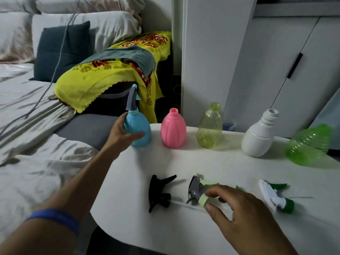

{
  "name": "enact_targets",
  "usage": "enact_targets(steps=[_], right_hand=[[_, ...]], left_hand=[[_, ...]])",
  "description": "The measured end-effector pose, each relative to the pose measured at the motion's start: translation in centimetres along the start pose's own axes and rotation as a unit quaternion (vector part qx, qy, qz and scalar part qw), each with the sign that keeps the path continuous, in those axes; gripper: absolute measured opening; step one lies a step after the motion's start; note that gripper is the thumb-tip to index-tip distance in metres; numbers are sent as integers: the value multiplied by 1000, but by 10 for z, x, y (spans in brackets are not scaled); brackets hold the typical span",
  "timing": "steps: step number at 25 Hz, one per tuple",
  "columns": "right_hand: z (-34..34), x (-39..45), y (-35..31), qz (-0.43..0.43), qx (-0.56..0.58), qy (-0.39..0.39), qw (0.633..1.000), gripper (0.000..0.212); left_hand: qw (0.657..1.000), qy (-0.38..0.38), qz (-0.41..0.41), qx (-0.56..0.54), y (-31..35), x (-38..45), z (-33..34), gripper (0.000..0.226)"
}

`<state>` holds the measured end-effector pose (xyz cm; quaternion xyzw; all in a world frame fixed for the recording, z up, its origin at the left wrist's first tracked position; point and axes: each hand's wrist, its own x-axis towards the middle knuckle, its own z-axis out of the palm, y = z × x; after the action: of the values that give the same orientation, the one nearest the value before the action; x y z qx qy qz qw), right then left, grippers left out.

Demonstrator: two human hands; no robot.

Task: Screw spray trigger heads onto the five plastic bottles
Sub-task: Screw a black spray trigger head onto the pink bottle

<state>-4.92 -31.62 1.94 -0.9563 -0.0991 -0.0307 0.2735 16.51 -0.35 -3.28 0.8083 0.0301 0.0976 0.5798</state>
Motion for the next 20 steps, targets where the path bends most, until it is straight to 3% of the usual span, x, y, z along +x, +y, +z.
enact_targets(steps=[11, 15, 17, 20], right_hand=[[46, 8, -37, -76, -41, -54, 995, 29], [61, 10, -38, -113, -68, 14, 991, 44], [76, 15, -37, -138, -122, 15, 983, 58], [97, 18, -40, -144, -204, -6, 968, 72]], left_hand=[[1000, -6, -17, 3, 4, 9, -8, 83], [999, -13, -20, 47, -1, -3, -13, 76], [998, 22, -14, 49, -2, -19, -20, 64], [972, 206, 59, 93, 13, -34, -39, 42]])
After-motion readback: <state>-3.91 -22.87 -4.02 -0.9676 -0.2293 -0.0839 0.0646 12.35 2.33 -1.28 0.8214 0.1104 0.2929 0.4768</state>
